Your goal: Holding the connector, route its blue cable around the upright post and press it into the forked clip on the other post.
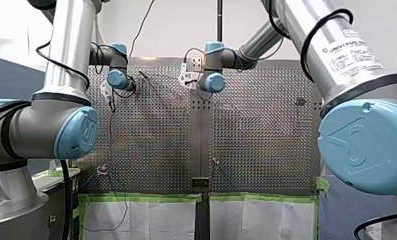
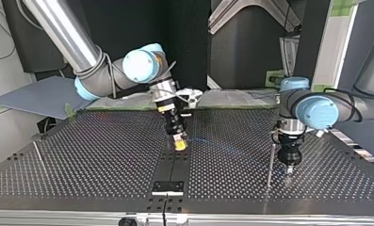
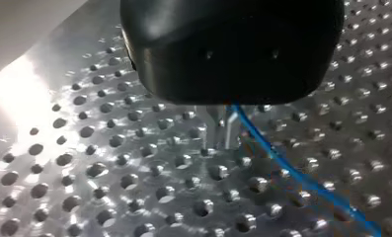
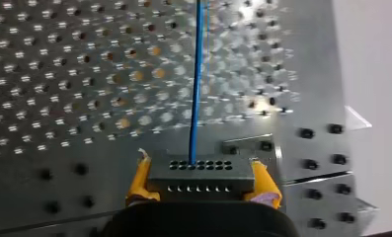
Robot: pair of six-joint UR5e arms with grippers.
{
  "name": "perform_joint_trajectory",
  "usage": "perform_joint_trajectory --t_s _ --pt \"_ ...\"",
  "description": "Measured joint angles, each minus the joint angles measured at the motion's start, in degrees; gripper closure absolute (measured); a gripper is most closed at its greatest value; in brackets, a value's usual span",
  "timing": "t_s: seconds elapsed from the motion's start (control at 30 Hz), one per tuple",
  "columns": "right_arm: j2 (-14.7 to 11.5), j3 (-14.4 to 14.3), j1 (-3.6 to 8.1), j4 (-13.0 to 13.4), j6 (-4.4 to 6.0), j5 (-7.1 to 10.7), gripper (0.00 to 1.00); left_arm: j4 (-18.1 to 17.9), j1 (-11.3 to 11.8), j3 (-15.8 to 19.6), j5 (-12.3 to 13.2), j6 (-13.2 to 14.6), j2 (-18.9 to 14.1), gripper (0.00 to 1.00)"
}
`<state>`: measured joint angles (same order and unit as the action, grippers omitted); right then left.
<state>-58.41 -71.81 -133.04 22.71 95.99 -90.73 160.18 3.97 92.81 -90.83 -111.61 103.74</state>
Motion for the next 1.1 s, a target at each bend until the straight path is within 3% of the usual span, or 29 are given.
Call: perform_joint_trajectory --t_s 0.23,0.3,0.33,0.4,0.43,0.5,0.53,0.6,0.87,1.1 --pt "1.8 0.0 -0.34 -0.9 -0.33 -0.15 1.0 0.3 -0.7 1.6 -2.2 1.4 0.0 0.67" --pt "2.3 0.0 -0.43 -0.9 -0.38 -0.17 1.0 0.2 -0.8 1.8 -2.2 1.6 0.0 0.51" --pt "2.5 0.0 -0.47 -0.9 -0.4 -0.19 1.0 0.1 -0.9 1.8 -2.2 1.8 0.0 0.51" --pt "2.9 -0.2 -0.54 -0.9 -0.46 -0.21 1.0 0.0 -0.9 1.9 -1.8 1.9 0.0 0.31" --pt "3.1 -0.3 -0.56 -0.8 -0.48 -0.24 1.0 -0.1 -1.0 1.9 -1.6 1.9 0.0 0.31" --pt "3.4 -0.9 -0.57 -0.3 -0.47 -0.28 1.0 -0.2 -1.0 1.9 -1.5 1.8 0.0 0.11" --pt "3.5 -1.2 -0.58 0.0 -0.47 -0.29 1.0 -0.3 -1.1 1.9 -1.5 1.7 0.0 0.11" --pt "3.6 -2.0 -0.59 0.8 -0.45 -0.31 1.0 -0.3 -1.1 2.1 -1.5 1.7 0.0 0.0" --pt "4.4 -4.1 -0.62 1.9 -0.57 -0.52 1.0 -0.4 -1.3 2.8 -2.1 1.1 0.0 0.0" --pt "6.1 -5.1 -1.08 0.9 -1.68 -2.06 1.0 -0.3 -1.5 2.9 -2.2 0.8 0.0 0.0"
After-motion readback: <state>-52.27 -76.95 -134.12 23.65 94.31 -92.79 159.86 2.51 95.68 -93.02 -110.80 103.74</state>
